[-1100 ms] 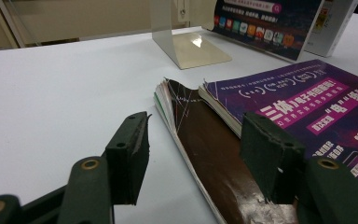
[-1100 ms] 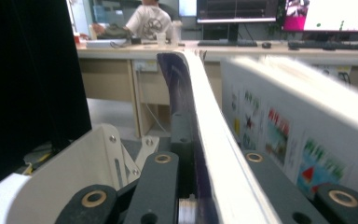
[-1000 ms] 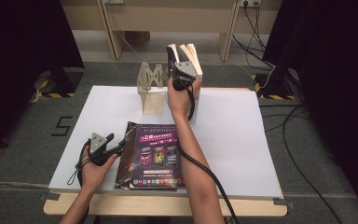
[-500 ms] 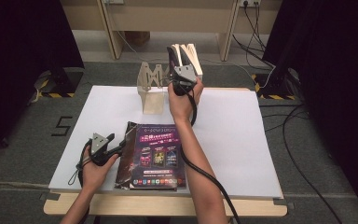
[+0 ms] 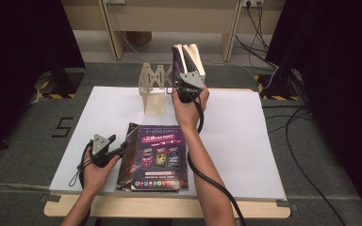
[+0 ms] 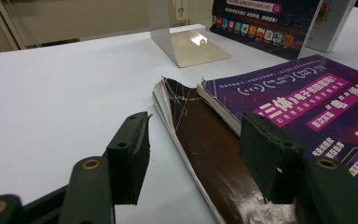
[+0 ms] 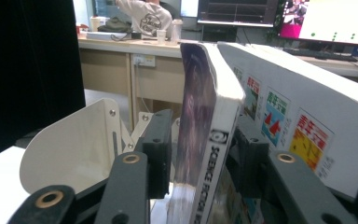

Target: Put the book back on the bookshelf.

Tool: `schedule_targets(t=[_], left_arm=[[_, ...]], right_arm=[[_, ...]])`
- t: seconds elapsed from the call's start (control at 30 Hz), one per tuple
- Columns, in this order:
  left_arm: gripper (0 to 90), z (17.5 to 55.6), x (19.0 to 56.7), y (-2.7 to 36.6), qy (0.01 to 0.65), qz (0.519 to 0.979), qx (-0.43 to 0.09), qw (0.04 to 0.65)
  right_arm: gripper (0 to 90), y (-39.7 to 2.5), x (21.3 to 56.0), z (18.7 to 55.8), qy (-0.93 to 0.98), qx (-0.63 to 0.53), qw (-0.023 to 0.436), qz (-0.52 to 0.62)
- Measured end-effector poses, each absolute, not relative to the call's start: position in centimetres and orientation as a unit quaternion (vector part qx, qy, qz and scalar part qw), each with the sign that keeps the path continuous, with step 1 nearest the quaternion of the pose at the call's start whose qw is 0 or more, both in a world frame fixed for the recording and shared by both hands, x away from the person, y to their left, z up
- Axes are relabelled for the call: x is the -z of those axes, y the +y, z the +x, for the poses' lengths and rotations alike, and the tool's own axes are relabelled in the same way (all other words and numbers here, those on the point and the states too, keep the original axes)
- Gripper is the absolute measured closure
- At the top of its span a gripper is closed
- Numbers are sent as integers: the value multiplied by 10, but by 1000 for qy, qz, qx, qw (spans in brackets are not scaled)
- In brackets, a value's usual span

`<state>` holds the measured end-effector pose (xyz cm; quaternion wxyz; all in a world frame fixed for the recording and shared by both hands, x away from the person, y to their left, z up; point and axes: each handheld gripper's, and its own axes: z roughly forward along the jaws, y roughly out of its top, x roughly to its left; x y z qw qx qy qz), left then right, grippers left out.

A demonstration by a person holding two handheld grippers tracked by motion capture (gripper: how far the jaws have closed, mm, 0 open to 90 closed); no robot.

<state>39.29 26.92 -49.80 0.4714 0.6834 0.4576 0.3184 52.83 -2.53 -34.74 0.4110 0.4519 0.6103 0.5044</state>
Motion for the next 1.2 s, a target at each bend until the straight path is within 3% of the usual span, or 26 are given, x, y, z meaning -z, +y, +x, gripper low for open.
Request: schedule_targets(t=[1.2], left_arm=[[423,393,498,269,461,681,-316,473]], right_arm=[[615,-49,352,489,628,-508,382,449]])
